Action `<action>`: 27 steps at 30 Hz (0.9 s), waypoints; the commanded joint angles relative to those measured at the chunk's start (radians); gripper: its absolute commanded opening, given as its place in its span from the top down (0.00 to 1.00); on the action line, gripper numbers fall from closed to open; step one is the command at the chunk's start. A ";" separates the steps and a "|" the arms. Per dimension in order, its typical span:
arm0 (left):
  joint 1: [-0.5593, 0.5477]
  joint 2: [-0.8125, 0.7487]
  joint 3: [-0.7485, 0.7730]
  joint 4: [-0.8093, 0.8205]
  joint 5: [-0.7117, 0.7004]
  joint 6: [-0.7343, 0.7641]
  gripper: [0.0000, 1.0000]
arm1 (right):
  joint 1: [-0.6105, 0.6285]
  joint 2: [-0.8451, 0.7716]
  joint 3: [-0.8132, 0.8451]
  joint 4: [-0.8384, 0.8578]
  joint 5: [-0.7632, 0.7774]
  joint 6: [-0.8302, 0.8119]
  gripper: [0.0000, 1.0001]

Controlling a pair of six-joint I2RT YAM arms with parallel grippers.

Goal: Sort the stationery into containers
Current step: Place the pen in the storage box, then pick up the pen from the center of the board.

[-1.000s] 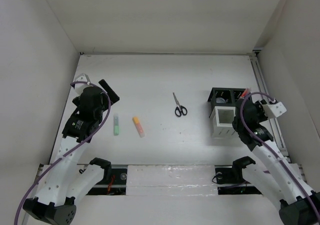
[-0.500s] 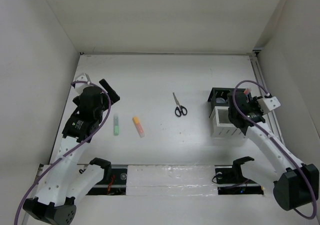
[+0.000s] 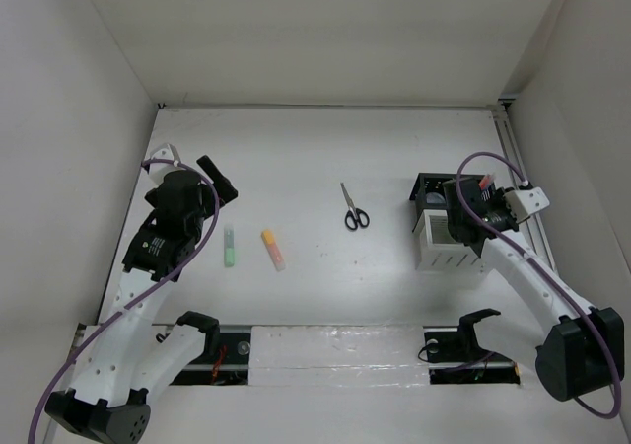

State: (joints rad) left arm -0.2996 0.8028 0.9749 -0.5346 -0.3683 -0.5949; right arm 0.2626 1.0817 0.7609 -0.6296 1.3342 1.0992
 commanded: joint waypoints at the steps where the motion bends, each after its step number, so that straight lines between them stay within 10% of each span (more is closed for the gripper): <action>1: -0.003 -0.013 -0.007 0.035 0.003 0.021 0.01 | -0.005 -0.003 0.041 0.020 0.000 -0.028 0.65; 7: -0.003 -0.013 -0.007 0.035 0.003 0.021 0.01 | -0.005 -0.012 0.032 0.062 -0.009 -0.081 0.62; 17: -0.003 -0.013 -0.007 0.044 0.012 0.021 0.01 | 0.064 -0.107 0.032 0.218 -0.091 -0.342 0.24; 19: -0.003 -0.013 -0.007 0.044 0.000 0.021 0.01 | 0.119 -0.170 0.011 0.419 -0.201 -0.505 0.00; 27: -0.003 0.009 0.027 -0.068 -0.216 -0.101 0.01 | 0.283 -0.131 0.157 0.524 -0.670 -0.737 0.00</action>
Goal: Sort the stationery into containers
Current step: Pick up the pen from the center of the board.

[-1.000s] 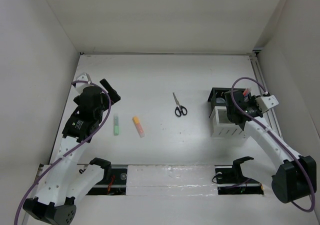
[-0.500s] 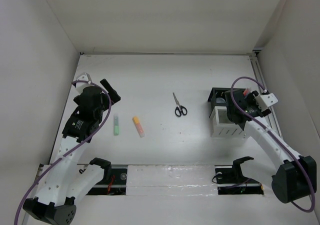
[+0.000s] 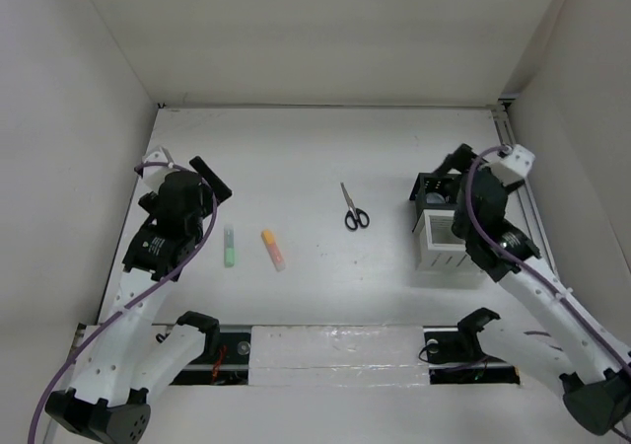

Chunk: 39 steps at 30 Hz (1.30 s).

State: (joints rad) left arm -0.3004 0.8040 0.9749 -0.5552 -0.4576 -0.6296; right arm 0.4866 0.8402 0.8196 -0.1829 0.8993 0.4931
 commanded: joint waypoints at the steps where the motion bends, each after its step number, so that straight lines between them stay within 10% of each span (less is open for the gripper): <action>1: 0.021 0.008 0.036 -0.075 -0.154 -0.103 0.01 | 0.085 0.159 0.131 0.062 -0.279 -0.152 0.00; 9: 0.095 0.000 0.081 -0.204 -0.308 -0.251 0.01 | 0.469 0.738 0.499 -0.082 -0.416 -0.123 0.01; 18: 0.095 -0.045 0.062 -0.186 -0.308 -0.243 0.01 | 0.606 1.161 0.826 -0.159 -0.525 -0.146 0.10; 39: 0.095 -0.065 0.044 -0.124 -0.234 -0.168 0.01 | 0.616 1.441 1.010 -0.263 -0.648 -0.176 0.29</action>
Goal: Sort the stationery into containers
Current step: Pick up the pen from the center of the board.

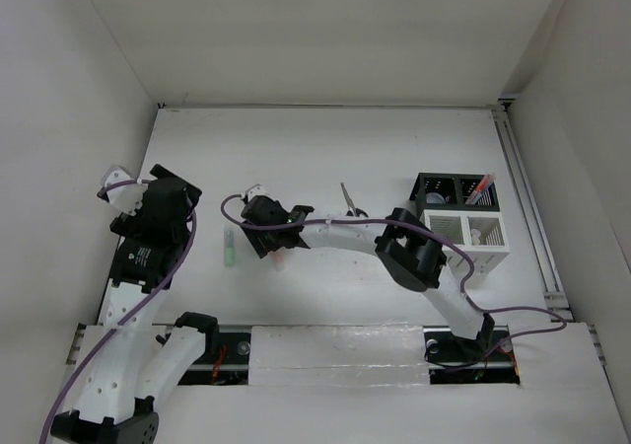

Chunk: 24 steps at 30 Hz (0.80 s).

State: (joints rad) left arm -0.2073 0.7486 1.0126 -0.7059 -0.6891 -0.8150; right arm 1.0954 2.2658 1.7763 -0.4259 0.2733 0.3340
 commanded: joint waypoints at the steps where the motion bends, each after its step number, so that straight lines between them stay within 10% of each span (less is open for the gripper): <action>1: 0.002 -0.009 0.006 0.026 -0.003 0.017 0.01 | 0.008 0.015 0.054 -0.036 -0.022 -0.016 0.33; 7: 0.002 -0.009 0.006 0.026 -0.003 0.017 0.01 | 0.008 0.015 0.026 -0.057 -0.022 -0.007 0.45; 13: 0.002 -0.018 0.006 0.026 -0.003 0.017 0.01 | 0.008 0.034 0.017 -0.057 -0.065 -0.018 1.00; 24: 0.002 -0.018 0.006 0.036 0.007 0.036 0.01 | -0.018 -0.683 -0.465 0.450 0.076 -0.052 1.00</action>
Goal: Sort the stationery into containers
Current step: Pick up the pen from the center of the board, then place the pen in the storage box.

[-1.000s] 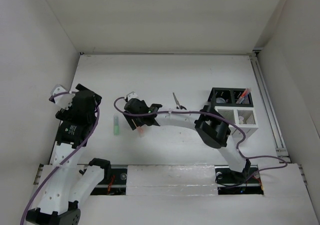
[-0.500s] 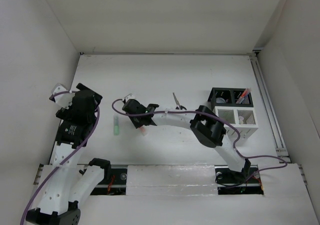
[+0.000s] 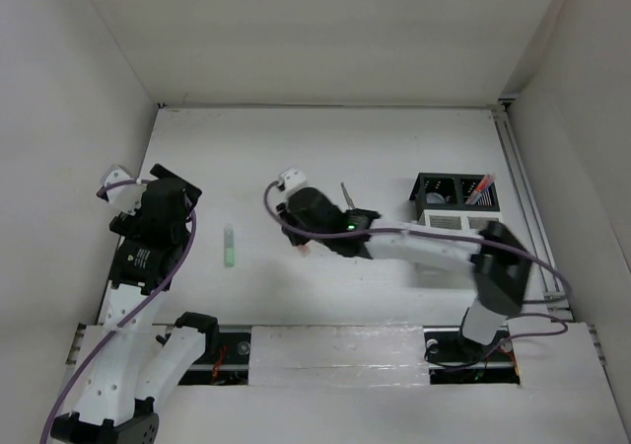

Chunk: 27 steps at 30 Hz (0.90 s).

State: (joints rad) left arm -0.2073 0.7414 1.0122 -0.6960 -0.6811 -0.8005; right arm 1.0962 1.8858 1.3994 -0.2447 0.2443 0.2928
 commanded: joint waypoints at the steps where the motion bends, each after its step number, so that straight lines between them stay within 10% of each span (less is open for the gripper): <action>1: 0.002 -0.011 0.006 0.026 -0.001 0.021 0.01 | -0.031 -0.371 -0.141 0.295 0.148 -0.011 1.00; 12: -0.032 0.042 -0.038 0.182 0.291 0.208 0.01 | -0.595 -1.264 -0.713 0.214 0.475 -0.086 1.00; 27: -0.041 0.055 -0.038 0.202 0.364 0.227 0.01 | -0.897 -1.197 -0.750 0.042 0.735 0.186 1.00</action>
State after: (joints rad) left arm -0.2470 0.8146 0.9749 -0.5308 -0.3305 -0.5915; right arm 0.2192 0.6804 0.6495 -0.1425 0.8753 0.3904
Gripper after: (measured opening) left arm 0.989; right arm 0.312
